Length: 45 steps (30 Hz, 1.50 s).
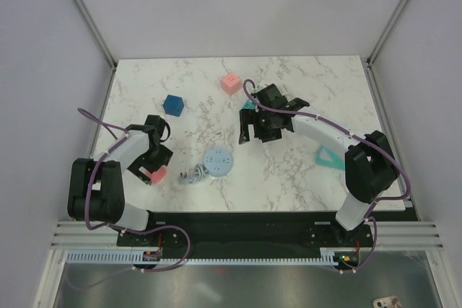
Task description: Insert the plug
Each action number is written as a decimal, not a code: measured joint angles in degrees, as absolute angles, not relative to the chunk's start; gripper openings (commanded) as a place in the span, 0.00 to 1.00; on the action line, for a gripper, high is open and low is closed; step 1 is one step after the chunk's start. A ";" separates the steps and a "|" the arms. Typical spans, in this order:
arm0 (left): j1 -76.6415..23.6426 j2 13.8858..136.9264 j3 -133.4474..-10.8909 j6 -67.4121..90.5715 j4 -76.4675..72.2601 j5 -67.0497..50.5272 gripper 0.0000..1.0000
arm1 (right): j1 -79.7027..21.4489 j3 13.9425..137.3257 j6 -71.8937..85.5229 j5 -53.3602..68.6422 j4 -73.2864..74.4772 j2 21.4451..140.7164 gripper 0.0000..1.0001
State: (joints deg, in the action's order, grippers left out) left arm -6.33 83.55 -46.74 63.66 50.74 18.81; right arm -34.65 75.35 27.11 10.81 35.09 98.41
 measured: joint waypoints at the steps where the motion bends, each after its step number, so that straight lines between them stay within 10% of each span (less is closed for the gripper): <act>1: -6.33 83.59 -46.52 63.66 50.61 19.22 1.00 | -34.65 75.35 27.09 10.83 35.09 98.41 0.98; 13: -6.33 83.09 -43.99 63.59 44.82 18.74 0.82 | -34.65 74.43 26.50 10.87 34.68 98.41 0.98; 24: -6.09 80.86 -42.89 63.37 43.27 14.26 0.02 | -34.65 74.39 27.55 10.94 34.50 98.41 0.98; 45: -9.91 74.08 -61.06 66.28 41.12 -7.88 0.02 | -35.18 54.78 39.90 9.69 0.75 76.75 0.94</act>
